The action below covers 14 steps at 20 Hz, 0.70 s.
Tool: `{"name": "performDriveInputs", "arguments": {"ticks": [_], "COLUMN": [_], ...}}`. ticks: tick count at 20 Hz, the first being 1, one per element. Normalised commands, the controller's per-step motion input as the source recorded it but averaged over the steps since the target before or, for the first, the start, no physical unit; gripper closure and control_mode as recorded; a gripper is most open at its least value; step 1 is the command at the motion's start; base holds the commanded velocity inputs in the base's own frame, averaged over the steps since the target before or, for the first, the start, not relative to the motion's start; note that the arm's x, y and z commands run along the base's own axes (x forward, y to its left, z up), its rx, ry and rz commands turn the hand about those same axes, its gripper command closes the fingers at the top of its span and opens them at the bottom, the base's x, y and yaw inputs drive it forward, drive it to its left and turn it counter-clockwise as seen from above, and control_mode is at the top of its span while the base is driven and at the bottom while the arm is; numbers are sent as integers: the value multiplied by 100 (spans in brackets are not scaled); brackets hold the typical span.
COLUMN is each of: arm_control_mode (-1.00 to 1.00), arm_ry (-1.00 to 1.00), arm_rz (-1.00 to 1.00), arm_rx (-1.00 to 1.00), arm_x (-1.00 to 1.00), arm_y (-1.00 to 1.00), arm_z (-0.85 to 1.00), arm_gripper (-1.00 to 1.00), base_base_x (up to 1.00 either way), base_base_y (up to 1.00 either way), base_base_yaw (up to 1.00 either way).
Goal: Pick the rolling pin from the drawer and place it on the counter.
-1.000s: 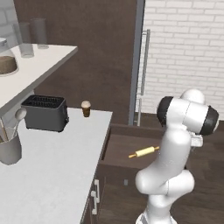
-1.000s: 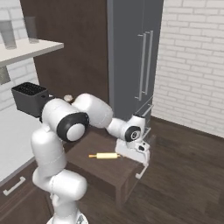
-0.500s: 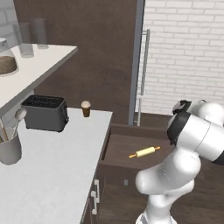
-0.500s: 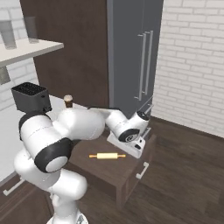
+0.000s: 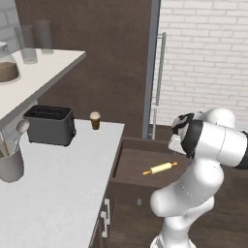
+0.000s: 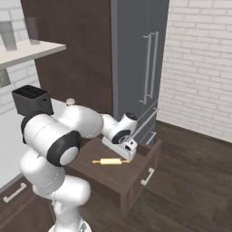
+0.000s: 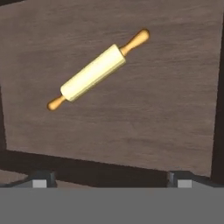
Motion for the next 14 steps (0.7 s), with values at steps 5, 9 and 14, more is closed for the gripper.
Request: {"name": "performDriveInputs", "arguments": {"ticks": [5,9,14], "arm_control_mode": [-100,-100,-100], "arm_ry": [16,13,13], "arm_rz": [-10,-15,-16], "arm_rx": [-1,0,0], "arm_x": [46,43,46], "arm_y": [11,17,9], "arm_z": [-62,-55,-36], "arm_gripper": [-100,-100,-100], "base_base_x": [0,0,0], "base_base_y": [0,0,0], "base_base_yaw": [0,0,0]}}
